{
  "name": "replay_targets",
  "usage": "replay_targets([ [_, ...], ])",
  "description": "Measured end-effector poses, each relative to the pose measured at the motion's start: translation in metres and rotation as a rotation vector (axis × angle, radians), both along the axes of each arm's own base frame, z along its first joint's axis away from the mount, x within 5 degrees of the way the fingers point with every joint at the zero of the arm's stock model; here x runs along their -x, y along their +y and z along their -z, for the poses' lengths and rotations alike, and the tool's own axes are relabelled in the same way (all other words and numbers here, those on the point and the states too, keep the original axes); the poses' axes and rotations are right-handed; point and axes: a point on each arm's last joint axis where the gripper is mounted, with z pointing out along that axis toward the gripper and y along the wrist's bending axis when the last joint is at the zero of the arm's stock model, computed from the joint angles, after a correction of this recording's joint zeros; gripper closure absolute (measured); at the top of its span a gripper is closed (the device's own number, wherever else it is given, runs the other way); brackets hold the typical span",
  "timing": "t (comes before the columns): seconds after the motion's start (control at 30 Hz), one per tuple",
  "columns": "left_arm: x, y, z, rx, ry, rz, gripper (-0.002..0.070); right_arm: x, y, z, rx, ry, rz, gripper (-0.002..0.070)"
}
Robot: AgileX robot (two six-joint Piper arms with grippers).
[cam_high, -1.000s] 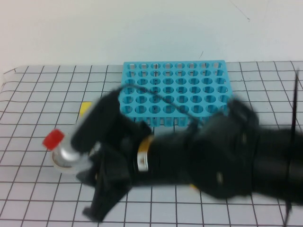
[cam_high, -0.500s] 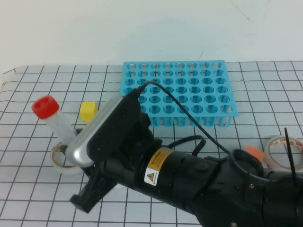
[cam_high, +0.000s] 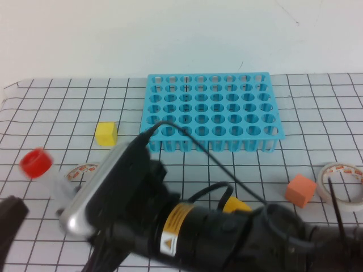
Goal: Place the test tubes
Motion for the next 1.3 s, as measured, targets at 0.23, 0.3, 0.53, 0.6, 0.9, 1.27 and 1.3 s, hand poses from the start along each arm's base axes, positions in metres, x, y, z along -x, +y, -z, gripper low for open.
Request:
replay_targets([
  [0.23, 0.004, -0.006, -0.004, 0.0, -0.048, 0.093, 0.0424, 0.011, 0.006, -0.007, -0.062, -0.048, -0.027, 0.0442],
  [0.3, 0.004, -0.006, -0.004, 0.002, -0.051, 0.093, 0.0298, 0.013, 0.007, -0.007, -0.066, -0.05, -0.032, 0.0442],
  [0.53, 0.004, -0.006, -0.008, 0.009, -0.095, 0.095, 0.0134, 0.015, 0.008, -0.007, -0.065, -0.049, -0.037, 0.0442],
  [0.6, 0.005, -0.006, -0.011, 0.005, -0.132, 0.095, 0.013, 0.018, 0.009, -0.007, -0.066, -0.049, -0.045, 0.0442],
  [0.9, 0.005, -0.005, -0.016, 0.037, -0.182, 0.088, 0.0126, 0.025, 0.013, -0.01, -0.107, -0.06, -0.059, 0.0442],
  [1.27, 0.003, 0.002, -0.024, 0.119, -0.246, 0.011, 0.0126, 0.033, 0.016, -0.012, -0.113, -0.088, -0.091, 0.0442],
  [1.3, 0.003, 0.003, -0.025, 0.129, -0.246, 0.002, 0.0126, 0.034, 0.016, -0.013, -0.121, -0.095, -0.094, 0.0442],
])
